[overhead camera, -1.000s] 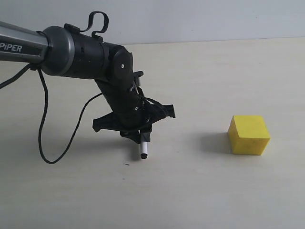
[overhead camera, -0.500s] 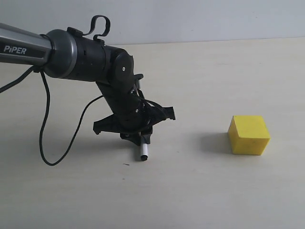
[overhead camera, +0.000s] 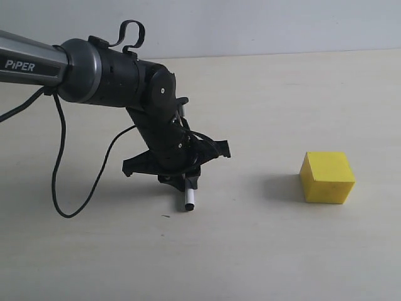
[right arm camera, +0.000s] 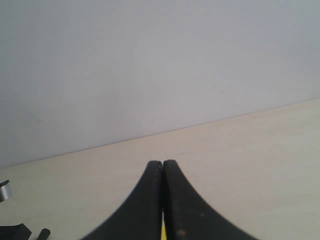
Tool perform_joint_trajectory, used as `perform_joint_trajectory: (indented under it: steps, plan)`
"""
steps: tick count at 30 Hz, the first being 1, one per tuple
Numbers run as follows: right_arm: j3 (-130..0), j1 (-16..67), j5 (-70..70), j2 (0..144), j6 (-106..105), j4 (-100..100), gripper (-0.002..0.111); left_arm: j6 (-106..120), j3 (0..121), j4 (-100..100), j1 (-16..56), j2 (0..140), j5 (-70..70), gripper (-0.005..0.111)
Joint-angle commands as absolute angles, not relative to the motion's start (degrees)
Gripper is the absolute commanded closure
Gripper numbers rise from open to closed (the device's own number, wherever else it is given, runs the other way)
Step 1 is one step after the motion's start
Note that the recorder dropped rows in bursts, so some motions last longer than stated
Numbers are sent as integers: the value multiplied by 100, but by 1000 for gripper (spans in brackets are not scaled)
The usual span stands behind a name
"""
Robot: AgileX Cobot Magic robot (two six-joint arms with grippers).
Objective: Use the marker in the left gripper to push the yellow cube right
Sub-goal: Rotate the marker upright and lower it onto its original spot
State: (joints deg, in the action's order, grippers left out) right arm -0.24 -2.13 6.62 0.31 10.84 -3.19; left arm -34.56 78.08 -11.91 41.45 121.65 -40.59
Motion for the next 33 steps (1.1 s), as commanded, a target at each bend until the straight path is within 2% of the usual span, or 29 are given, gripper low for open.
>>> perform_joint_trajectory:
  steps: [1,33]
  plan:
    - [0,-246,629,0,1060,-293,108,-3489,7793,-1278,4161,12157,-4031,84]
    - [0,-246,629,0,1060,-285,108,-3473,7793,-1457,4161,12157,-4159,84]
